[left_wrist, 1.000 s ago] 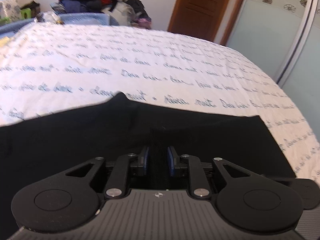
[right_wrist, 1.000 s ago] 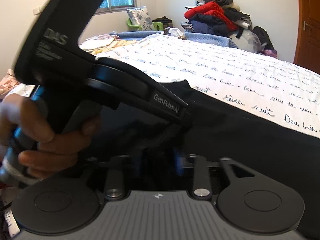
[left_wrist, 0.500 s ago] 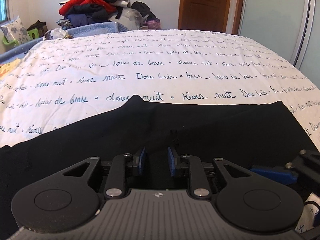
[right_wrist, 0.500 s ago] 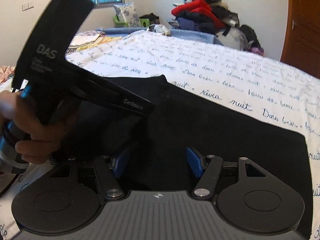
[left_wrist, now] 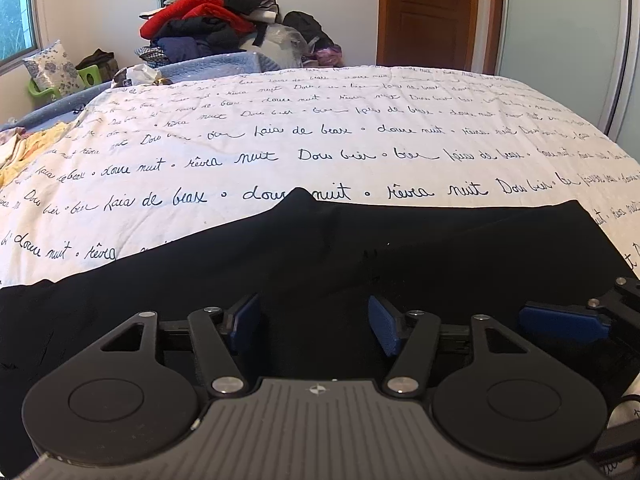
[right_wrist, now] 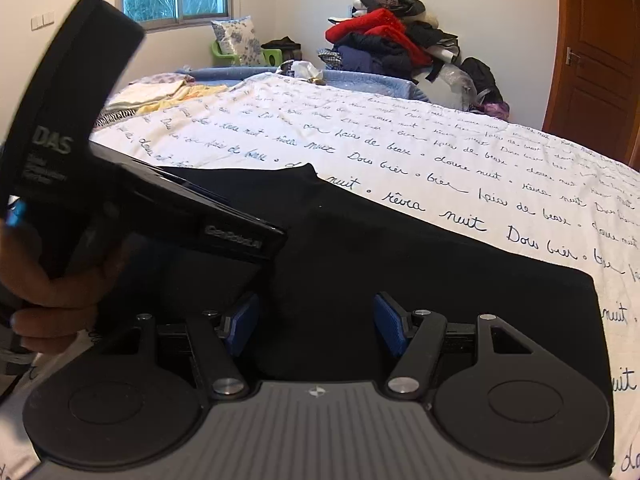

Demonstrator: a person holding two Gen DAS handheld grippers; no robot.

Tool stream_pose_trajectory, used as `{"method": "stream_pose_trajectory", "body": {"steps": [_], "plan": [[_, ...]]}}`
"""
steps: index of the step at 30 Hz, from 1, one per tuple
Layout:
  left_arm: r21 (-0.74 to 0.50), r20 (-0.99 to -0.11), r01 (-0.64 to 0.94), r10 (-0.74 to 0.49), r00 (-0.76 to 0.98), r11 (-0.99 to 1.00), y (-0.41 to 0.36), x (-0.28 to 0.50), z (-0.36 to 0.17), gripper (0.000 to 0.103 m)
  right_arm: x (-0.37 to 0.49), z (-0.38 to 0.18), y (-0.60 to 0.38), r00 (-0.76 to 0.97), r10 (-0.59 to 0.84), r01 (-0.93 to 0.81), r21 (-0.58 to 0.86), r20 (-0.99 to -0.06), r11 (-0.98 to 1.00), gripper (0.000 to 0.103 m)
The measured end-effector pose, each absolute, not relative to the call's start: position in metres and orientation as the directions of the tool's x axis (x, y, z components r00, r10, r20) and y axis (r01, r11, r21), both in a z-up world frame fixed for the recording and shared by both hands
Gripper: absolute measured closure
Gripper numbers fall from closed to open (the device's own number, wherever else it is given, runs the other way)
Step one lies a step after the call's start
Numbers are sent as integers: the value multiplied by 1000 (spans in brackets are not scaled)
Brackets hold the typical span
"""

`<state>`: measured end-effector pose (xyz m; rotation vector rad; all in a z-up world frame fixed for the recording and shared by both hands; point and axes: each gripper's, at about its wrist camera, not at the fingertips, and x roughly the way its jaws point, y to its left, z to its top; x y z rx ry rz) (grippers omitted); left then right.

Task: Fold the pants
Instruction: 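Open both grippers and release the folded pants onto the bed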

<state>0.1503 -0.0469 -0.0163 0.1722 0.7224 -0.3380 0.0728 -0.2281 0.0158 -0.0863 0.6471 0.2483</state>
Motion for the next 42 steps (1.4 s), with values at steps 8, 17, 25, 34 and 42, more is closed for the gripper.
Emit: {"method": "stream_pose_trajectory", "body": {"steps": [8, 17, 25, 34, 42], "plan": [[56, -672, 339, -216, 709, 939, -39, 146, -19, 37, 69, 12, -227, 770, 171, -231, -18, -615, 973, 39], [59, -671, 322, -202, 714, 945, -30, 142, -23, 33, 68, 6, -226, 765, 153, -220, -29, -625, 975, 39], [59, -668, 317, -198, 717, 947, -29, 141, -26, 30, 64, 6, -226, 767, 150, -219, -34, -624, 975, 39], [83, -655, 300, -175, 735, 950, -29, 136, -26, 28, 63, 8, -225, 771, 142, -216, -45, -621, 975, 39], [100, -618, 198, -95, 780, 975, -2, 119, -9, 27, 56, 19, -203, 804, 140, -266, -140, -577, 954, 39]]}}
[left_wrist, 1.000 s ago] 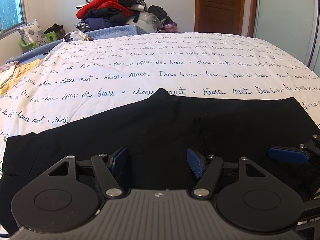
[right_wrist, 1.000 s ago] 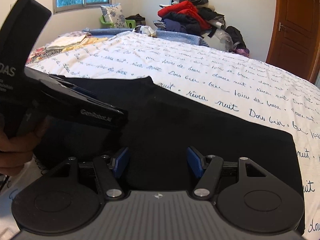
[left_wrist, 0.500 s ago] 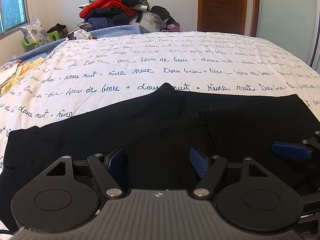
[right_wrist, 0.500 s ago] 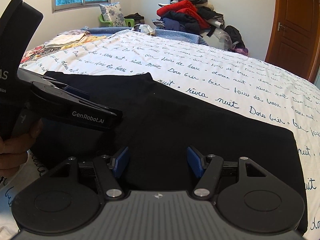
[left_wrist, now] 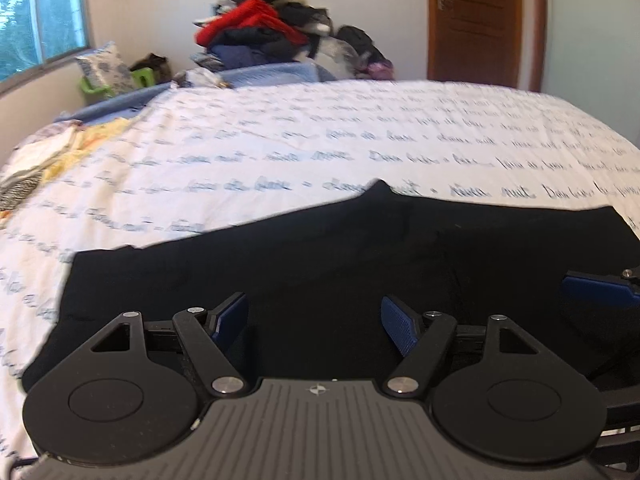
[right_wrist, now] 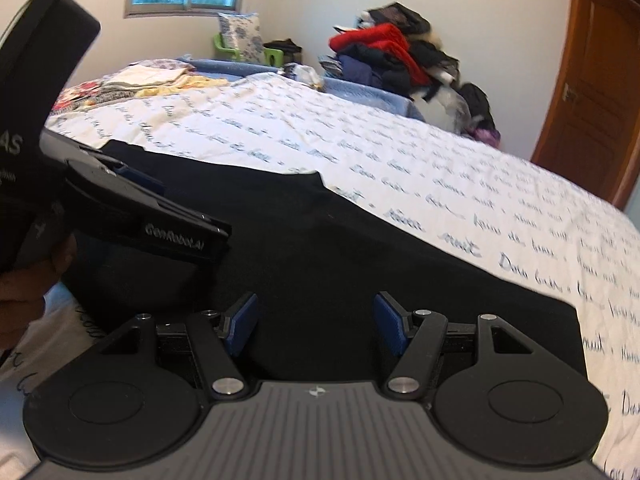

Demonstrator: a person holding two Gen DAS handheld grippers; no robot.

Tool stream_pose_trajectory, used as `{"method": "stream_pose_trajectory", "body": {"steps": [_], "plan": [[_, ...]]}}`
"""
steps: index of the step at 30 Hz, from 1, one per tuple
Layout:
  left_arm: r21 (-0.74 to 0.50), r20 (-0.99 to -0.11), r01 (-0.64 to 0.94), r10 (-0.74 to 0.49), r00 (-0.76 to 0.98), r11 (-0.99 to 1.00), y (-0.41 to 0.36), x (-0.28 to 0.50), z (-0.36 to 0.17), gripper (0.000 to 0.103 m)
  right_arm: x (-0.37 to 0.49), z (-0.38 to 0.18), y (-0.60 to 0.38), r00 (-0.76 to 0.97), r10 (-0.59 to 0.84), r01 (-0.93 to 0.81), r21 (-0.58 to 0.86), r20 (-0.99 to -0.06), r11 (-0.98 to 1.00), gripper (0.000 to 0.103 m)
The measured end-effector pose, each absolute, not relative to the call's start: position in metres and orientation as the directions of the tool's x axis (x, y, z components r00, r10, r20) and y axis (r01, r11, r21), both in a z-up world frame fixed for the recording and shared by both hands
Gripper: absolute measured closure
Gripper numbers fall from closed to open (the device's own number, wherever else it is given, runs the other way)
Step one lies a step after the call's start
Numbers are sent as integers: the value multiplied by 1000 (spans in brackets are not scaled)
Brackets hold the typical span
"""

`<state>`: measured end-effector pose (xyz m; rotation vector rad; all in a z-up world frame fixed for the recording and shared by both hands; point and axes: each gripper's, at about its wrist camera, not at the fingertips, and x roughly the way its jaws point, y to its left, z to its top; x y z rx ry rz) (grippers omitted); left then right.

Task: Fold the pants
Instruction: 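Open both grippers and release the folded pants onto the bed, then grasp the corner of the folded black pants with the left gripper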

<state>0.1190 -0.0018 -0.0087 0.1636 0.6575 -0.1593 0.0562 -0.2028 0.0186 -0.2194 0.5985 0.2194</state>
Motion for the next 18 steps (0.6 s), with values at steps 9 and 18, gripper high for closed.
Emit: {"method": "stream_pose_trajectory", "body": {"steps": [9, 18], "plan": [[72, -611, -12, 54, 790, 997, 80, 106, 12, 20, 55, 40, -136, 803, 281, -476, -283, -525, 832, 39], [-226, -660, -244, 36, 750, 943, 196, 87, 28, 27, 58, 45, -54, 726, 465, -665, -347, -506, 661, 40]]}}
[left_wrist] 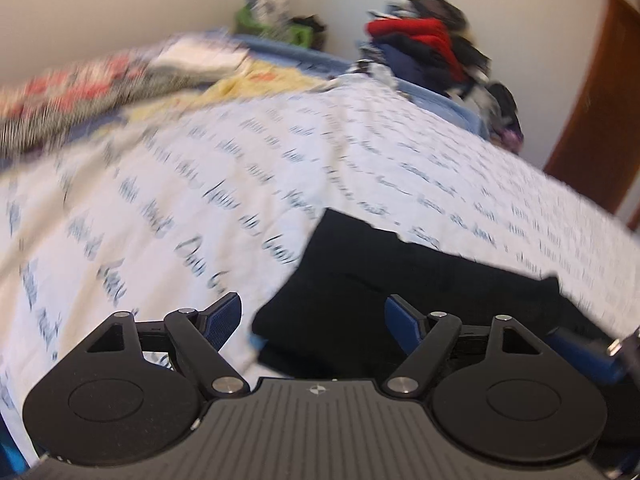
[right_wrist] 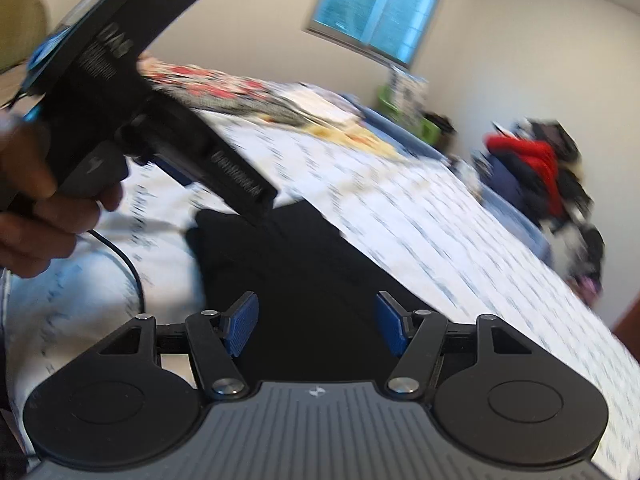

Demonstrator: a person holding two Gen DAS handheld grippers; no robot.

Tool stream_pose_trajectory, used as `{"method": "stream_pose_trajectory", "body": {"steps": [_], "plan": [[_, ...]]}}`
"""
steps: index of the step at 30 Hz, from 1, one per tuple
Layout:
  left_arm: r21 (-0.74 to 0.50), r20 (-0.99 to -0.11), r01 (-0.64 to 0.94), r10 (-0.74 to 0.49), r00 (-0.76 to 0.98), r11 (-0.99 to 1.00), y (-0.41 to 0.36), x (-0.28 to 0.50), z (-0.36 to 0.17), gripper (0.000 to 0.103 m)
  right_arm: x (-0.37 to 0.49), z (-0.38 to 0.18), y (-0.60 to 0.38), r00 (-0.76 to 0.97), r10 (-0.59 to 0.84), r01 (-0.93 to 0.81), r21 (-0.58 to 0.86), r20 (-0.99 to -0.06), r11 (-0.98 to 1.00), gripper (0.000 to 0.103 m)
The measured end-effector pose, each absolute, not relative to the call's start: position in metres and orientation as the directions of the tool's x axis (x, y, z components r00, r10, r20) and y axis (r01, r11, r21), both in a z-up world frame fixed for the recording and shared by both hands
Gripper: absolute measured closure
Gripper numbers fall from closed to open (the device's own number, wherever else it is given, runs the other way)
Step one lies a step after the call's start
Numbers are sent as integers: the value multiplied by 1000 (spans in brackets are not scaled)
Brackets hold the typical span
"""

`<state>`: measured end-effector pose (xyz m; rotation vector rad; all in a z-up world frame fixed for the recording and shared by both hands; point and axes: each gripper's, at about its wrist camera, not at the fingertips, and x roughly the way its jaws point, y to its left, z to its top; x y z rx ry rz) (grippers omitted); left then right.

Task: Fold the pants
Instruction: 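Grasp the corner of the folded black pants with the left gripper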

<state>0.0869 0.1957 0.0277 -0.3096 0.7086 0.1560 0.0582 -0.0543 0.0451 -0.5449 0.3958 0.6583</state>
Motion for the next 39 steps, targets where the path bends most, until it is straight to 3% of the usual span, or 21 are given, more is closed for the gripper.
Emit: {"method": "stream_pose_trajectory", "body": {"steps": [5, 11, 16, 19, 20, 25, 26, 27, 28, 30, 33, 39], "plan": [[-370, -696, -298, -50, 717, 880, 230, 84, 20, 35, 57, 30, -8, 679, 519, -727, -375, -519, 575, 41], [-511, -690, -289, -186, 700, 809, 242, 85, 11, 40, 60, 8, 34, 705, 487, -707, -470, -515, 528, 65], [-618, -663, -290, -286, 692, 731, 251, 87, 3, 40, 62, -3, 43, 724, 453, -690, -517, -521, 507, 67], [-648, -650, -296, -308, 695, 702, 255, 93, -1, 41, 56, -9, 45, 747, 444, -665, -569, -495, 484, 79], [-662, -645, -298, -320, 694, 688, 255, 93, -3, 41, 55, -10, 44, 758, 441, -652, -580, -481, 488, 88], [-725, -606, -285, -384, 697, 627, 252, 103, -14, 44, 61, 5, 31, 770, 467, -637, -504, -434, 583, 96], [-731, -602, -291, -384, 700, 617, 252, 104, -16, 48, 63, 10, 27, 762, 477, -647, -470, -438, 600, 96], [-735, -601, -298, -383, 701, 609, 252, 106, -17, 63, 66, 12, 24, 751, 487, -658, -443, -446, 609, 97], [-733, -606, -304, -381, 698, 608, 251, 108, -18, 72, 67, 14, 21, 744, 492, -665, -426, -451, 614, 97], [-728, -613, -312, -375, 696, 611, 251, 109, -20, 81, 66, 14, 22, 737, 492, -672, -423, -463, 608, 97], [-721, -613, -313, -359, 704, 618, 251, 105, -21, 87, 62, 11, 24, 719, 500, -691, -423, -483, 586, 97], [-698, -625, -306, -343, 702, 647, 251, 97, -22, 88, 55, 5, 27, 681, 517, -729, -412, -518, 547, 97]]}}
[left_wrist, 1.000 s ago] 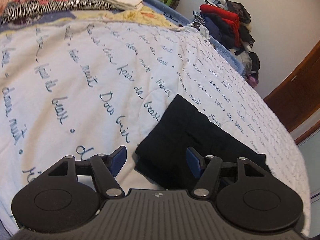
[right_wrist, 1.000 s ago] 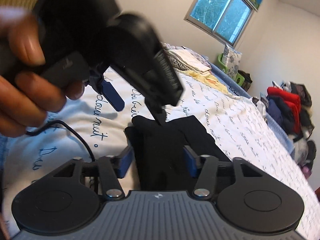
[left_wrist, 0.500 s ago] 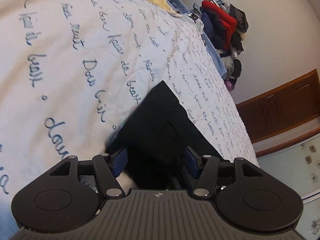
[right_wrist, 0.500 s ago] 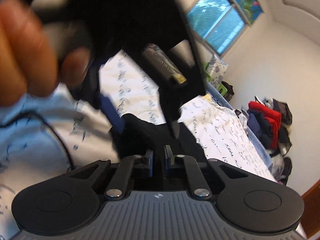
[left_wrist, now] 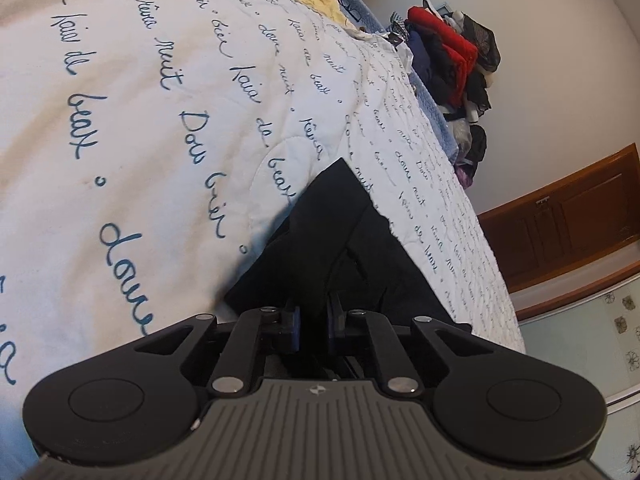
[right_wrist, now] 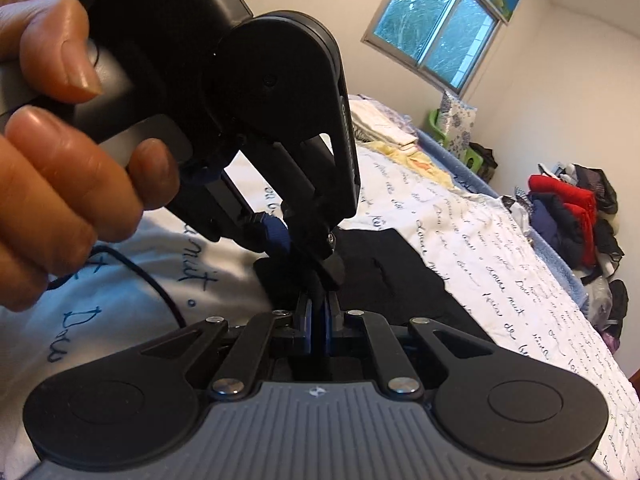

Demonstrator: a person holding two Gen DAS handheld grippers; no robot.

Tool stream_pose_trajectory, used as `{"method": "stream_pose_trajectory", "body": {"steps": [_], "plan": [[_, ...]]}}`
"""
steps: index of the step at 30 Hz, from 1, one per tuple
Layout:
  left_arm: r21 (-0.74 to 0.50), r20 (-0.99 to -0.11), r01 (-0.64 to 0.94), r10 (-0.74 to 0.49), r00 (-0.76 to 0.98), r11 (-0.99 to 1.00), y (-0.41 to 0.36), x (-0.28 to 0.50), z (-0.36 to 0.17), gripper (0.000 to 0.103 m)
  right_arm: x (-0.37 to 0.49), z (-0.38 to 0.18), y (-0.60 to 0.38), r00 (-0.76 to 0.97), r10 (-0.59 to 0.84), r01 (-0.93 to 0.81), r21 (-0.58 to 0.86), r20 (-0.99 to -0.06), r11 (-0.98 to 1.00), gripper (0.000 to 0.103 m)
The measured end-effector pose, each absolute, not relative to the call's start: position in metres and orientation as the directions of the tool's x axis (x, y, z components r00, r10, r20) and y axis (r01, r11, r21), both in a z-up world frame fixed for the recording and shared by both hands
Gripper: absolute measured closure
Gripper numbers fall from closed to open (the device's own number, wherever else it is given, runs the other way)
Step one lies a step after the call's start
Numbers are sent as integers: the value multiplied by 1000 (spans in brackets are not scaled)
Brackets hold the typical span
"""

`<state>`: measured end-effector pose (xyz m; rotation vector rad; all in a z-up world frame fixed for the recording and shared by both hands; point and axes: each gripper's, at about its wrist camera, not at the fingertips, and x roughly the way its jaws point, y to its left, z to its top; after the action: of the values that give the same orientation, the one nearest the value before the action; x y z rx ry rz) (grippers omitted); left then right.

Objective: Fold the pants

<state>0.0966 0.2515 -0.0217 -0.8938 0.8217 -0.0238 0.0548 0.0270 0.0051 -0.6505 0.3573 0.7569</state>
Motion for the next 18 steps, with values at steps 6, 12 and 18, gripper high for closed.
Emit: {"method": "stream_pose_trajectory", "body": {"steps": [6, 12, 18], "plan": [[-637, -648, -286, -296, 702, 716, 245, 98, -28, 87, 56, -5, 29, 669, 497, -739, -422, -552, 525, 94], [-613, -650, -269, -280, 706, 743, 241, 98, -22, 86, 36, -5, 28, 701, 471, -713, -519, -535, 472, 67], [-593, -654, -282, -246, 716, 754, 242, 90, -13, 76, 38, -18, 35, 751, 411, -660, -597, -517, 456, 67]]}}
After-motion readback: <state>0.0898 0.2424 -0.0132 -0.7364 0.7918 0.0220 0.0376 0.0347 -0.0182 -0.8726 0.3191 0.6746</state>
